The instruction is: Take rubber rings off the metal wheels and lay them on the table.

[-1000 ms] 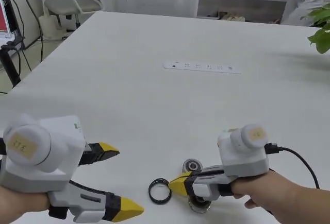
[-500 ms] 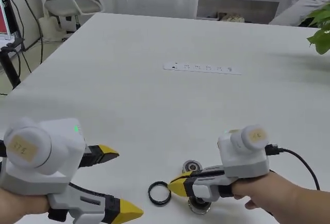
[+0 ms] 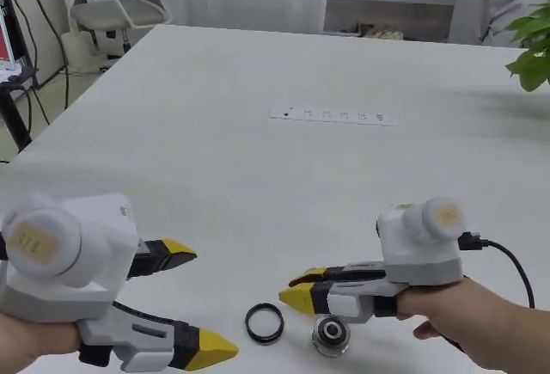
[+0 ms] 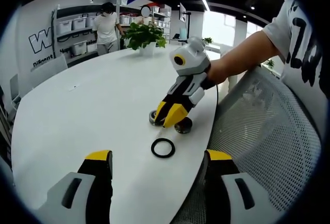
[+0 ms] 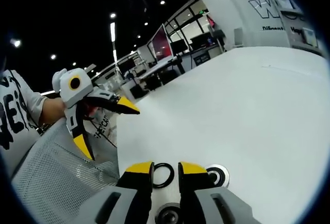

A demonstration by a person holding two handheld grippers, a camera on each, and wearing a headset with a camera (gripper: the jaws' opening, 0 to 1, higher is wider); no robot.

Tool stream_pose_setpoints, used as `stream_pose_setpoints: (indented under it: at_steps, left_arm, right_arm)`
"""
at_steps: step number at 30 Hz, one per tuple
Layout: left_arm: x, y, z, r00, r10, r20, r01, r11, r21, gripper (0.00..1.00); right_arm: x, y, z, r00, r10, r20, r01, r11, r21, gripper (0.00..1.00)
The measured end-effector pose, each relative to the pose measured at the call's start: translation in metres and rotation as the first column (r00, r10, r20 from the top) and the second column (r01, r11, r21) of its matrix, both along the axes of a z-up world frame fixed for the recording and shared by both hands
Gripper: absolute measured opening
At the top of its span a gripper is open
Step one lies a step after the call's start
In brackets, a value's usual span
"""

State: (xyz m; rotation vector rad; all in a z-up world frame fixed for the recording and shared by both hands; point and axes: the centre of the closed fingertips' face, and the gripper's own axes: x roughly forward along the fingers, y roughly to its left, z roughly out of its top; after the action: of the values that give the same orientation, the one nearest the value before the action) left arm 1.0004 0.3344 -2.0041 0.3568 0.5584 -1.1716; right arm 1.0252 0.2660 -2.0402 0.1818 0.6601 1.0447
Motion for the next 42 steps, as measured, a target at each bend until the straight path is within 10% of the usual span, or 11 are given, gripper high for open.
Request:
stream_pose_setpoints:
  at_steps: [42]
  left_arm:
    - [0.003,-0.007,0.019,0.999,0.011,0.031,-0.011,1.0,-0.028,0.71]
  right_arm:
    - [-0.011,-0.06,0.043,0.972,-0.084,0.218,0.094,0.995,-0.033,0.53]
